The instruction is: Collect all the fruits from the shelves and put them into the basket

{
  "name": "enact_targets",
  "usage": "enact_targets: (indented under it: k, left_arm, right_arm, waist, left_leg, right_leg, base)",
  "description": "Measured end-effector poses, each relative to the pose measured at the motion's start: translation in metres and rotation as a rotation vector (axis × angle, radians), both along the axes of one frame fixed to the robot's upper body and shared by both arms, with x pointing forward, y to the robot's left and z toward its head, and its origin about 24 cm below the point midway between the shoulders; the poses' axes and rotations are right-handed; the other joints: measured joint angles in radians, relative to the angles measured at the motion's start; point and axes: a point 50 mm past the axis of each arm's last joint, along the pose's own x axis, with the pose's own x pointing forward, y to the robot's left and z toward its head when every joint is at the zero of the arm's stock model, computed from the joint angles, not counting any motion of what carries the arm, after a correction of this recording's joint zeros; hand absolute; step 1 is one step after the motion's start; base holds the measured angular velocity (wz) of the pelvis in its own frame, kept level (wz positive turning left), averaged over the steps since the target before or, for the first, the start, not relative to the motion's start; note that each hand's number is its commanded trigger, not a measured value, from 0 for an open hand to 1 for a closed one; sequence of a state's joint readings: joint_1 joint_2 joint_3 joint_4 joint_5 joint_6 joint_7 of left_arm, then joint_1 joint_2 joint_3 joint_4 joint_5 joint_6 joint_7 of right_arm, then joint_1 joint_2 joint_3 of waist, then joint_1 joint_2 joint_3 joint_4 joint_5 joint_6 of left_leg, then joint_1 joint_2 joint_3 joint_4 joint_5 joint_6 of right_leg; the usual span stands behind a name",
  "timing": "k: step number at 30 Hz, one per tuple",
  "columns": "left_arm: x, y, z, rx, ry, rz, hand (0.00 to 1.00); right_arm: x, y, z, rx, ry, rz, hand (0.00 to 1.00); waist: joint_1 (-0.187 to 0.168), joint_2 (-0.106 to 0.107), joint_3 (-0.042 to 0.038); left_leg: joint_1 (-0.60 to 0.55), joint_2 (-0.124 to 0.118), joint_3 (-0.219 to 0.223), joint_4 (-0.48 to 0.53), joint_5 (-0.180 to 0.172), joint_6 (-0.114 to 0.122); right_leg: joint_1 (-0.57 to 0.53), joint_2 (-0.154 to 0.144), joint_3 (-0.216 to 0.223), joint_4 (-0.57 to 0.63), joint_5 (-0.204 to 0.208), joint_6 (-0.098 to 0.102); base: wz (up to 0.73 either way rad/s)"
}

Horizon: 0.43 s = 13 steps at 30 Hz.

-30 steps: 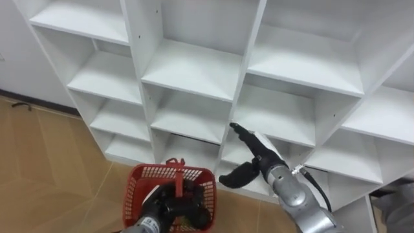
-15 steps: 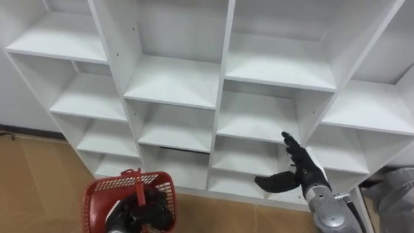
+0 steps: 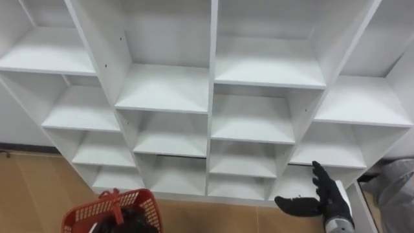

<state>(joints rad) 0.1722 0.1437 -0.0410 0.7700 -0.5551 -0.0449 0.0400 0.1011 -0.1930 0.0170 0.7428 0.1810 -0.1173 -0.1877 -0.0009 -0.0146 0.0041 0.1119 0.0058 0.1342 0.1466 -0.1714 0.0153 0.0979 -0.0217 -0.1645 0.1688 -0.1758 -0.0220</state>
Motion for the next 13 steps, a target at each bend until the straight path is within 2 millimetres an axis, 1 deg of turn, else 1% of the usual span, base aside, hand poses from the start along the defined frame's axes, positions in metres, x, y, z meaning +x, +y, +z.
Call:
enact_targets:
  k: [2,4,6,7,8,9,11,12,13]
  left_arm:
    - [-0.006,0.007,0.000,0.021,0.005,0.027,1.00]
    - [-0.009,0.011,0.000,0.038,0.009,0.050,1.00]
    - [-0.019,0.016,-0.005,0.073,0.040,0.058,1.00]
    - [-0.023,0.017,-0.006,0.079,0.054,0.059,1.00]
    - [-0.032,0.018,-0.009,0.086,0.085,0.066,1.00]
    - [-0.037,0.019,-0.011,0.091,0.102,0.067,1.00]
    - [-0.060,0.021,-0.017,0.105,0.183,0.070,1.00]
    - [-0.065,0.021,-0.018,0.105,0.201,0.073,1.00]
    - [-0.074,0.022,-0.020,0.108,0.231,0.081,1.00]
  right_arm:
    - [-0.015,-0.009,-0.007,0.040,0.035,-0.103,0.00]
    - [-0.027,-0.013,-0.014,0.067,0.065,-0.164,0.00]
    - [-0.043,-0.016,-0.024,0.086,0.129,-0.209,0.00]
    - [-0.047,-0.016,-0.026,0.094,0.142,-0.224,0.00]
    - [-0.056,-0.018,-0.029,0.104,0.172,-0.244,0.00]
    - [-0.060,-0.018,-0.031,0.111,0.185,-0.257,0.00]
    - [-0.083,-0.023,-0.039,0.124,0.264,-0.310,0.00]
    - [-0.090,-0.023,-0.041,0.126,0.289,-0.328,0.00]
    - [-0.101,-0.023,-0.045,0.132,0.332,-0.352,0.00]
  waist:
    - [-0.003,0.000,-0.0003]
    - [-0.004,-0.002,-0.0010]
    - [0.000,-0.002,-0.0028]
    - [0.000,-0.002,-0.0025]
    - [0.001,-0.001,-0.0027]
    - [0.002,0.000,-0.0029]
    - [-0.004,0.002,0.0001]
    - [-0.004,0.004,-0.0012]
    - [-0.003,0.002,-0.0017]
  left_leg:
    - [0.000,0.000,0.000,0.000,-0.001,0.000]
    - [0.002,0.000,0.000,0.000,-0.002,-0.001]
    - [0.009,0.002,0.007,-0.002,-0.004,-0.003]
    - [0.012,0.003,0.010,-0.002,-0.006,-0.003]
    - [0.020,0.005,0.021,-0.004,-0.009,-0.004]
    - [0.024,0.007,0.027,-0.004,-0.012,-0.004]
    - [0.039,0.007,0.030,-0.004,-0.021,-0.006]
    - [0.040,0.007,0.030,-0.003,-0.022,-0.005]
    - [0.041,0.007,0.030,-0.002,-0.025,-0.005]
  right_leg:
    - [0.000,0.001,0.000,0.000,0.000,0.000]
    - [0.001,0.003,0.000,0.000,0.000,0.000]
    - [0.003,0.004,0.010,0.000,0.000,-0.002]
    - [0.005,0.005,0.012,0.000,0.000,-0.002]
    - [0.011,0.006,0.016,0.001,0.000,-0.003]
    - [0.013,0.007,0.020,0.001,0.000,-0.003]
    - [0.027,0.009,0.024,0.000,-0.006,-0.002]
    - [0.029,0.010,0.024,0.000,-0.010,-0.001]
    - [0.030,0.011,0.025,0.002,-0.012,-0.001]
  base:
    - [0.00]
    - [-0.02]
    - [-0.12]
    - [-0.16]
    - [-0.15]
    - [-0.17]
    - [-0.07]
    - [0.00]
    - [0.00]
